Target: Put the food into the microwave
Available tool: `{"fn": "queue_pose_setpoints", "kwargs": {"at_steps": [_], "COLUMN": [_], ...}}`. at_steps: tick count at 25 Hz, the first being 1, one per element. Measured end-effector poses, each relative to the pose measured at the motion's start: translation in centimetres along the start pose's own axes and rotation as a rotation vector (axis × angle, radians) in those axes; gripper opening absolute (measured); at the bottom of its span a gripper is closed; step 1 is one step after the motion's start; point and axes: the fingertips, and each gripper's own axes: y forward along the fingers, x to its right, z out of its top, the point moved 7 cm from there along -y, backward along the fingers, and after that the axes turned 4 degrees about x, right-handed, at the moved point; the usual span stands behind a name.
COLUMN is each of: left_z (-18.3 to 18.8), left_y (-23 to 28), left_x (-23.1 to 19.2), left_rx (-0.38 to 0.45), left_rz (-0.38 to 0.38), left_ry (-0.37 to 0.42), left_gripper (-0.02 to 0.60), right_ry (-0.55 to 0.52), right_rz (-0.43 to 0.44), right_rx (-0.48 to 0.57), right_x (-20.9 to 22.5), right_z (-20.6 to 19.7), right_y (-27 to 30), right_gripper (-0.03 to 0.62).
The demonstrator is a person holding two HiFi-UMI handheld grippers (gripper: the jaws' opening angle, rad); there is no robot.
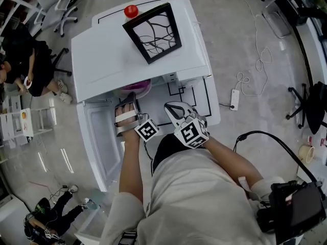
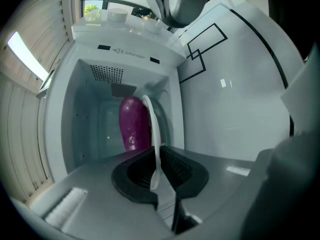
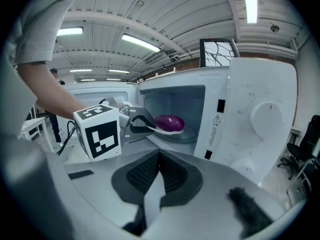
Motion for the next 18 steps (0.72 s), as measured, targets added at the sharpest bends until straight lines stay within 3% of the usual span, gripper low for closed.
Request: {"fn": "queue_pose_setpoints", "kwargs": {"at_steps": [9,12,18], "left_z": [-0.8,-0.7,-0.4], "left_y": [3.6,4.8,6.9], "left_x": [-0.3,-0.7,-1.7], "left_rx": [-0.006,0.017,0.030], "left_rz": [-0.010,-0.022,-0.009], "left_ry": [0.071,0.057,0.134], "left_gripper": [0.041,0.041,0.041], "right_ry": [0.016,0.018,0.014], "right_rz": [-0.057,-0.073,-0.101], "right_rx": [-0.023,-0.023,-0.034], "right_x": [0.7,0.8,1.4], "right_z": [-0.4,-0.2,-0.2], "right_y": [0.4,0.5,0.5], "right_gripper": [0.011,0.011,0.011]}}
